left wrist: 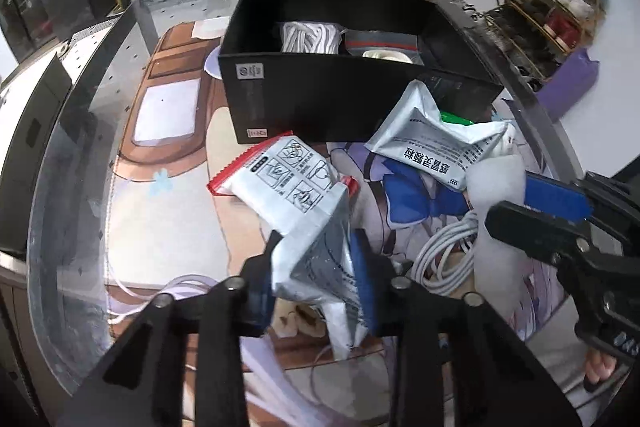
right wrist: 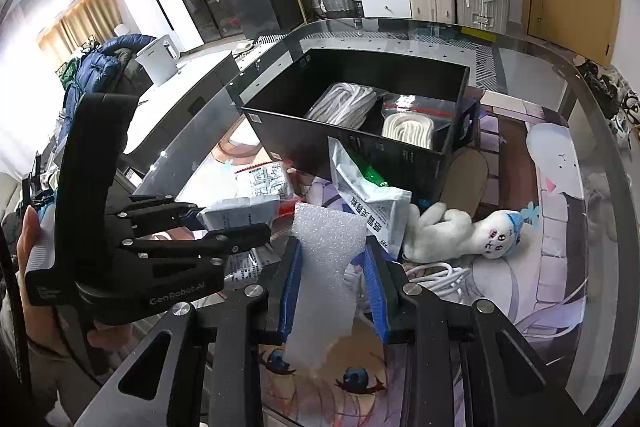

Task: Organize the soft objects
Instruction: 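Lift the foam sheet and silver packet and lower both into the black bin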

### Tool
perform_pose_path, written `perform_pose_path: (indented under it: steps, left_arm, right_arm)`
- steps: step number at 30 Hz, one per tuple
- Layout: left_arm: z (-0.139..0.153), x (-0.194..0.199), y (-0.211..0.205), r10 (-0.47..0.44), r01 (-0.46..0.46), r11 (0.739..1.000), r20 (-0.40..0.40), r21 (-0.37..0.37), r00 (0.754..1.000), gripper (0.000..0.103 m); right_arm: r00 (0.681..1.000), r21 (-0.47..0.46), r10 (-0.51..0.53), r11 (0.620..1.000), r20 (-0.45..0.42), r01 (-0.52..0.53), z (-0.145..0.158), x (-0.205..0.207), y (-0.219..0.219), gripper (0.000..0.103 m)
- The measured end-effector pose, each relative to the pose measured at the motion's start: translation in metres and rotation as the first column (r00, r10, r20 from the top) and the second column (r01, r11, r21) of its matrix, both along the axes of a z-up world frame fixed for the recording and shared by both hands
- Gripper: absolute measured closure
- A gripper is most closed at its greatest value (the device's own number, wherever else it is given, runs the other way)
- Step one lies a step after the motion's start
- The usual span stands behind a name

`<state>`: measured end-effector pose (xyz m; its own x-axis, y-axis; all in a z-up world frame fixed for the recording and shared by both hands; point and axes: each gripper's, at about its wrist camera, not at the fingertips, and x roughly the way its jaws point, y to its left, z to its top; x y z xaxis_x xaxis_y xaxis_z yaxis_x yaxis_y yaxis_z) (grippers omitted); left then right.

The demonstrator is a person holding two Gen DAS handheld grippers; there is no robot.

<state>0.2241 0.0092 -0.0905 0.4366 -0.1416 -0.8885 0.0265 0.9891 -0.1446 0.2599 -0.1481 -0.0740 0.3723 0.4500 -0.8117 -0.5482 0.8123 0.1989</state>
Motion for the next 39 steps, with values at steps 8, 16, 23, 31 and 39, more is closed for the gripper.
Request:
perform_pose_path:
  steps: [8,16,23,31,39]
  left_arm:
    - [0.024,-0.017,0.003,-0.046,0.046,0.999,0.058,0.001,0.997,0.089]
    - [0.047,-0.024,0.0,-0.093,0.092,0.996,0.144,0.012,0.985,0.096]
    - [0.068,-0.024,-0.003,-0.096,0.092,0.995,0.213,0.031,0.972,0.097]
    - [0.108,-0.02,-0.003,-0.099,0.099,0.995,0.354,0.017,0.93,0.097]
    - [0.136,0.008,0.003,-0.062,0.066,0.998,0.471,0.009,0.88,0.097]
  right_arm:
    - [1.0,-0.003,-0.001,1.0,0.002,0.001,-0.002,0.004,0.003,0.073]
    - [1.0,0.016,0.004,1.0,0.026,-0.005,0.006,0.002,0.007,0.073]
    - [0.997,0.053,-0.014,0.999,0.075,0.01,0.026,0.001,0.002,0.073]
    - [0.982,0.125,-0.059,0.991,0.18,0.036,0.062,0.002,0.0,0.073]
    - [0.935,0.11,-0.118,0.99,0.333,0.086,0.09,0.024,0.011,0.073]
